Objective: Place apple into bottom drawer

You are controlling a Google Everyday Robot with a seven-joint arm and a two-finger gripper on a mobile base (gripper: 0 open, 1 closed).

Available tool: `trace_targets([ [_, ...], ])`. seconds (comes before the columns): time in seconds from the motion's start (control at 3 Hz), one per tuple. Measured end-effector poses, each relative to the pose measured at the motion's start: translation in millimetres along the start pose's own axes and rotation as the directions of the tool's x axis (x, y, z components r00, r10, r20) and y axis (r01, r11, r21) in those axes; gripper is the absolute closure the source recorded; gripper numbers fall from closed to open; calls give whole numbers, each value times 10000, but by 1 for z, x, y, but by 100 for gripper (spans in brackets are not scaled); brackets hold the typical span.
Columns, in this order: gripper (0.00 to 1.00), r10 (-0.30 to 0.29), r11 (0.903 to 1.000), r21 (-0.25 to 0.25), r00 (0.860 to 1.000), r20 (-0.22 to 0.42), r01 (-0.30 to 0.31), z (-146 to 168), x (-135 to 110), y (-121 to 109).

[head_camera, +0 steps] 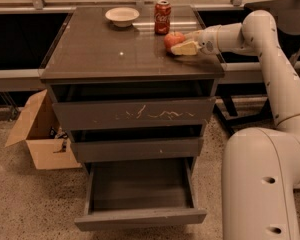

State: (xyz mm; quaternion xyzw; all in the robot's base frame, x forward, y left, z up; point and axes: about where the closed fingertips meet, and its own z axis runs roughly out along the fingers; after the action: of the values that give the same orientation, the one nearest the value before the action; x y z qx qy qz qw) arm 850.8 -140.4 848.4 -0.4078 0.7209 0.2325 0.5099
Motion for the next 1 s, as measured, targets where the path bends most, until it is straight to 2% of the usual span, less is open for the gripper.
trace_targets([
  [0.33,100,-855,9834,-1524,9925,876,982,-10,-31,43],
  [0.67,100,-1492,9390,-2937,9814,1205,1788,-25,-46,85],
  [1.0,100,-1492,9390,-2937,9814,1205,1788,-25,-46,85],
])
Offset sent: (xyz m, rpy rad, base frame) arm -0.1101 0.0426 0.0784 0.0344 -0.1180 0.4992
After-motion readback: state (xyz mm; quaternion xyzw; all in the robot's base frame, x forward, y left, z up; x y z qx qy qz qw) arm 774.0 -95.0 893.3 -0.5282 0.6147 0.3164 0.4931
